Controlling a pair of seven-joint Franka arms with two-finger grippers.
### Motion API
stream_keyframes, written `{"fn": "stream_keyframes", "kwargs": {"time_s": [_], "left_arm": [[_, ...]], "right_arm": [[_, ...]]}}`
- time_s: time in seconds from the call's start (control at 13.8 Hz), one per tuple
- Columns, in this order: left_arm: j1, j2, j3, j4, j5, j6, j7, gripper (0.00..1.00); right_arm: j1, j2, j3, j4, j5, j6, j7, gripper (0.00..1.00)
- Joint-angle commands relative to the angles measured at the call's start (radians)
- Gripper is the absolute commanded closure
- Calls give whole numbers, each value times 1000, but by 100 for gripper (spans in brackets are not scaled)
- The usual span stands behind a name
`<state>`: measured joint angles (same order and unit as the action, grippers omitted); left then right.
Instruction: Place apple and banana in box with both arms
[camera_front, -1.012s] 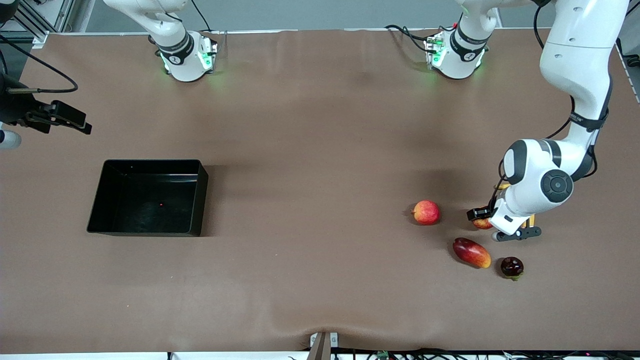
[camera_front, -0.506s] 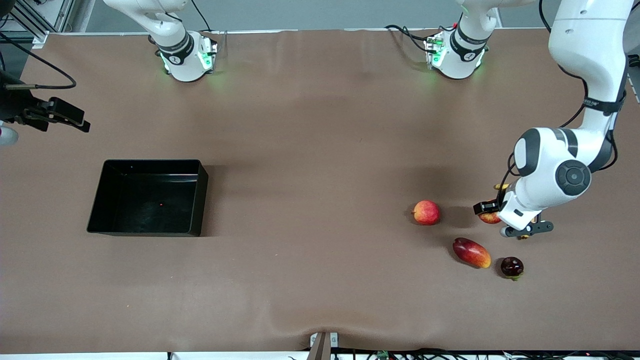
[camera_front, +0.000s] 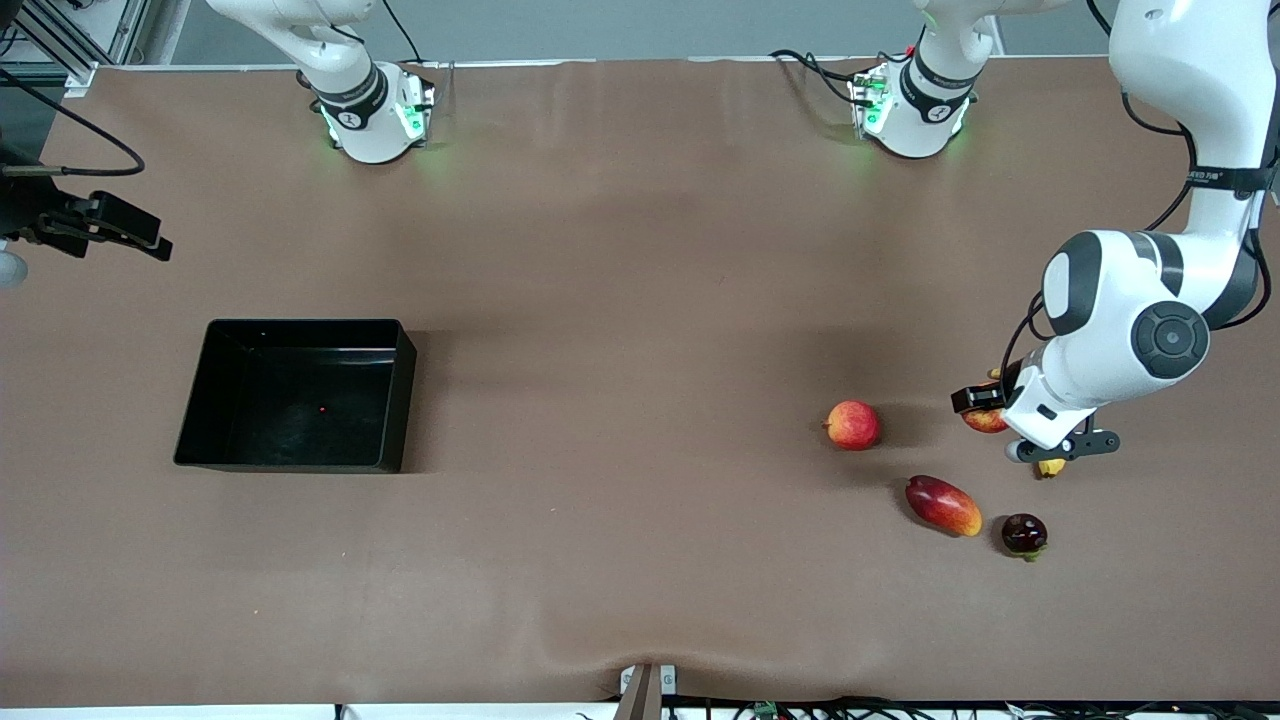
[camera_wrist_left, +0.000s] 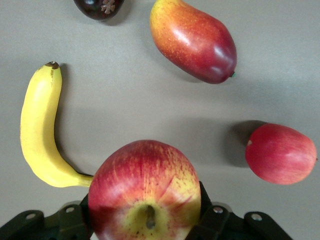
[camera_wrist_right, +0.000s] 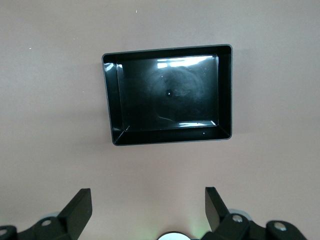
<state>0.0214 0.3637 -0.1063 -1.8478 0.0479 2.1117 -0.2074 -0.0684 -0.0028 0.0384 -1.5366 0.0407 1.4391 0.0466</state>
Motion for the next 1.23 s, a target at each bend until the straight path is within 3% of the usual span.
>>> {"fn": "stream_keyframes", "kwargs": {"time_s": [0.0, 0.22, 0.8, 1.16], "left_arm": [[-1, -17, -16, 28, 3, -58, -32, 100], [-5, -20, -56, 55, 6, -101, -110, 100], [-6, -20, -163, 76, 9, -102, -285, 100], [-14, -19, -233, 94, 13, -102, -412, 100]], "right_arm": [[7, -22, -14, 16, -13, -38, 1, 0], [25, -20, -54, 35, -5, -77, 4, 0], [21, -8, -52, 24, -10, -68, -5, 0], [-51, 159, -52, -62, -18, 122, -37, 0]]}}
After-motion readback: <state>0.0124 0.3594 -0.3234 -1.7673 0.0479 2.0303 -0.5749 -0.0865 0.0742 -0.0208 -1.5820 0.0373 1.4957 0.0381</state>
